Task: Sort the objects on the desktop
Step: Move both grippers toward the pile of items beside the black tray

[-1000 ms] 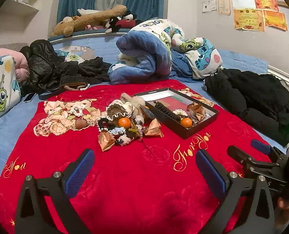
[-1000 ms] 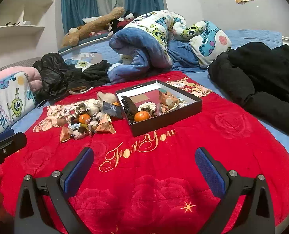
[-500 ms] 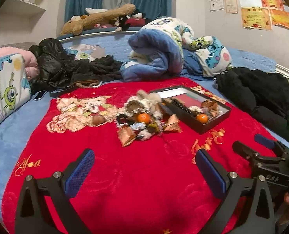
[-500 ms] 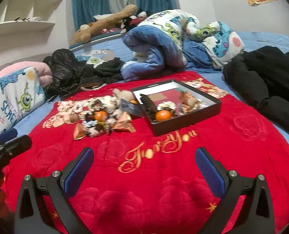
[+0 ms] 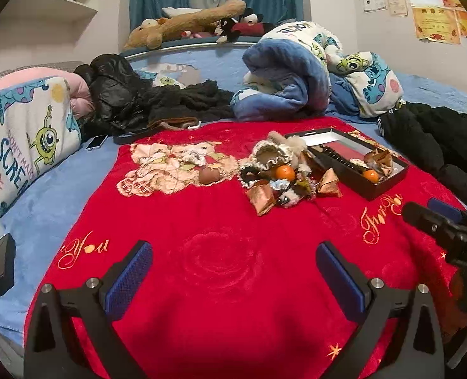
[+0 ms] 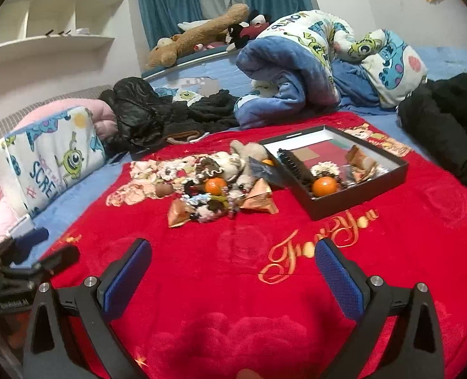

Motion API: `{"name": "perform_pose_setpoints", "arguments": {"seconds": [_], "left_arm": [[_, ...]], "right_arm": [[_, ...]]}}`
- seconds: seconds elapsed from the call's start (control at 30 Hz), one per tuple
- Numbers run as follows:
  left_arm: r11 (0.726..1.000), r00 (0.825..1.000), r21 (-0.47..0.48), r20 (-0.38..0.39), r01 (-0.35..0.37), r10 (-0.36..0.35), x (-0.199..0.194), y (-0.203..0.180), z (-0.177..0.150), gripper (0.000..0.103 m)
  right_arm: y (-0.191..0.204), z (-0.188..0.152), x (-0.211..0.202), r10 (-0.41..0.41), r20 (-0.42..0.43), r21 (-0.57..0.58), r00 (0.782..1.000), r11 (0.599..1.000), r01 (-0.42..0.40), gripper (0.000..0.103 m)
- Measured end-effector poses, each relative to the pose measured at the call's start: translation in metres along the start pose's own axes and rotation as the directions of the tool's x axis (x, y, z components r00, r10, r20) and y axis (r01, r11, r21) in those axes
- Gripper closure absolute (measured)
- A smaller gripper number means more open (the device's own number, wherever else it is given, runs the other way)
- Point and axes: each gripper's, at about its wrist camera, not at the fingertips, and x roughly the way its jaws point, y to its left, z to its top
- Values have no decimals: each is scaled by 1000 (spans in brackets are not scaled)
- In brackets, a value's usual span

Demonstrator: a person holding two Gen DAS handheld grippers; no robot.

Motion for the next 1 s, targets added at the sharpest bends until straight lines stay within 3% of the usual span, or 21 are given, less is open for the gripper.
{"name": "perform_pose_setpoints", "arguments": {"seconds": [0.37,0.7,0.87,1.0], "left_arm": [[999,1000,-19,-10,29,-29,2,8,-1,0],[998,998,-59,-53,34,-37,30,2,7,0],[997,997,-74,-75,9,-14,50,4,16,0],[997,994,-76,-101,32,-40,63,-1,18,0]], "right_arm": [[3,2,7,87,2,38,996,995,-87,0],[-13,3,17,145,6,139,989,980,-144,0],[-12,2,25,137,-13,145,990,980,-134,0],[-12,6,29,158,-33,159,987,976,-151,0]]}}
